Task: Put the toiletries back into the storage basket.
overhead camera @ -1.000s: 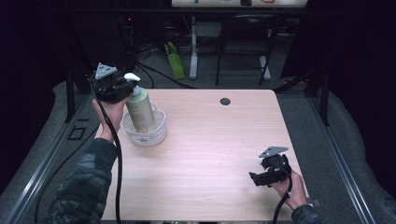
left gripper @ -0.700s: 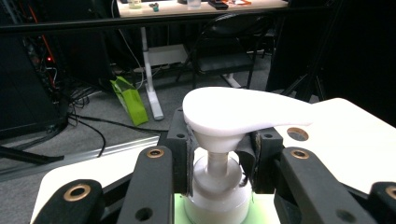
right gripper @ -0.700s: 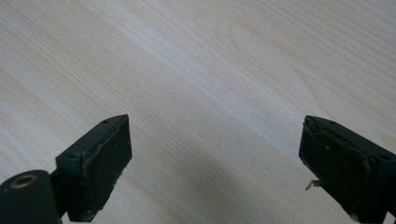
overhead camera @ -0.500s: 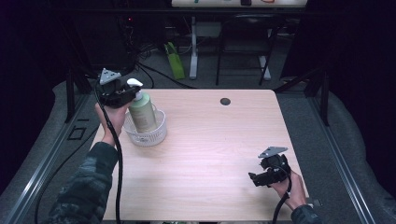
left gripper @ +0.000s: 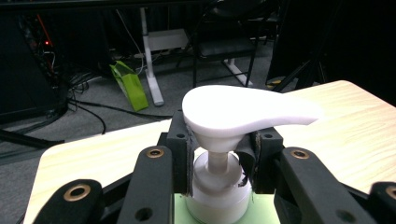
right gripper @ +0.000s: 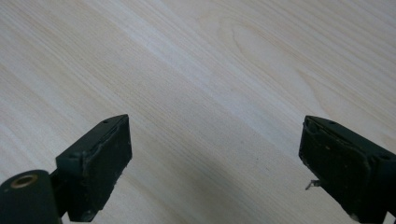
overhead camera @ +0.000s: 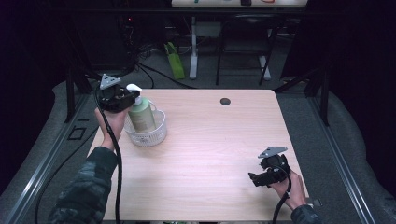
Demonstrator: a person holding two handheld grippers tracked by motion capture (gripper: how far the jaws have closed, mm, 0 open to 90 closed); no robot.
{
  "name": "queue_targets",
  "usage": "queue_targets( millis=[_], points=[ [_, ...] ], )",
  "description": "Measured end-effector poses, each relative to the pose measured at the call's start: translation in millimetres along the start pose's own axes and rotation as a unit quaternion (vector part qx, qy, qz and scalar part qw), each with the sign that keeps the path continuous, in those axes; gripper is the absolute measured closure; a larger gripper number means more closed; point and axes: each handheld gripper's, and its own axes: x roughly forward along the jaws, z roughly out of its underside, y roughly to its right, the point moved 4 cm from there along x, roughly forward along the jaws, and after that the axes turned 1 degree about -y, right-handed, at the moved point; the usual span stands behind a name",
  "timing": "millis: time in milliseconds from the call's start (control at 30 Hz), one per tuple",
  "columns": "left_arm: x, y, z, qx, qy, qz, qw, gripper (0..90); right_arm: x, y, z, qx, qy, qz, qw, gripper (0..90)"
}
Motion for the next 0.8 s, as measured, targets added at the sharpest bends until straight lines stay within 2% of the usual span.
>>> queue_targets(
  millis=[500, 800],
  points=[
    [-0.9, -0.5, 5.7, -0.002, -0.003, 0.009, 1.0000, 67.7, -0.6, 0.9, 0.1, -0.001, 0.002, 0.000, 1.0000, 8.9],
    [-7.7, 3.1, 9.6, 0.009, -0.010, 0.020, 0.9997, 67.4, -0.8, 0.9, 0.2, -0.001, 0.001, 0.000, 1.0000, 8.8]
  ],
)
